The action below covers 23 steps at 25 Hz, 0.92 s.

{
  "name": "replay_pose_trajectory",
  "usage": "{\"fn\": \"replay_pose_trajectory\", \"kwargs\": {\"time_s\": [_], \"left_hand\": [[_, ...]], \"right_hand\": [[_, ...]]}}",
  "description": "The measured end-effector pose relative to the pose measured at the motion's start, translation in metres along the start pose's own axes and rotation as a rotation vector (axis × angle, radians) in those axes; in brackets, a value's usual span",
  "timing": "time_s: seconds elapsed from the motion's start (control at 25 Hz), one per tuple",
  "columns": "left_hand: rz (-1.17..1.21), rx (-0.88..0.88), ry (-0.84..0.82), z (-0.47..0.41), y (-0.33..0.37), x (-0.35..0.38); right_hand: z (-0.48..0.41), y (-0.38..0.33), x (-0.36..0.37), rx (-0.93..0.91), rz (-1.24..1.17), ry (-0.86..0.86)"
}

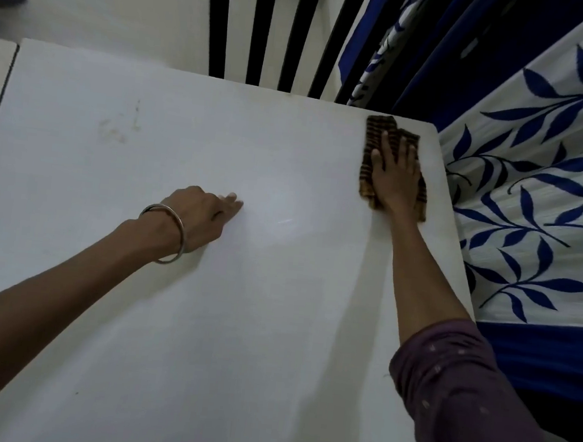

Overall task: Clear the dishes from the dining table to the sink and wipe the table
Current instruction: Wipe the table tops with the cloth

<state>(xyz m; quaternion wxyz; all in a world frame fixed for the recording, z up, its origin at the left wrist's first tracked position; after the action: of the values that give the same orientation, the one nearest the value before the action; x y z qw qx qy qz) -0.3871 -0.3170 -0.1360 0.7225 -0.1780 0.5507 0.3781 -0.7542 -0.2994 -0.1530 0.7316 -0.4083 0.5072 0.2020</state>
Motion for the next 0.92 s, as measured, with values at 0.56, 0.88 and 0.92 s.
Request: {"fn": "replay_pose_trajectory", "kwargs": {"time_s": [0.56,0.88,0.92], "left_hand": [[0.497,-0.543,0.494,0.114,-0.078,-0.025],[-0.017,-0.738,0.057,0.156,-0.224,0.007],[-0.018,-0.728,0.058,0.156,-0.229,0.012]], "right_hand": [[0.366,-0.149,0.140,-0.803,0.034,-0.215],[0.194,-0.139,0.093,-0.211,0.014,0.057],[0.166,-0.150,0.092,-0.104,0.000,0.085]]}}
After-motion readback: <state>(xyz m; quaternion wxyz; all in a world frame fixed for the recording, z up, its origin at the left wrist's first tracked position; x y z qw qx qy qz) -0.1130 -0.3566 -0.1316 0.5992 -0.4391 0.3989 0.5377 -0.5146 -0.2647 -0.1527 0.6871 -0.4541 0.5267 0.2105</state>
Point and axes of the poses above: each hand's wrist, its own z-axis away from the middle knuckle, its own x-axis out of the palm, y = z × x, the point moved 6 cm from there along -z, towards the middle knuckle, and after that the axes turned 14 degrees about -z, right-handed, at the moved point
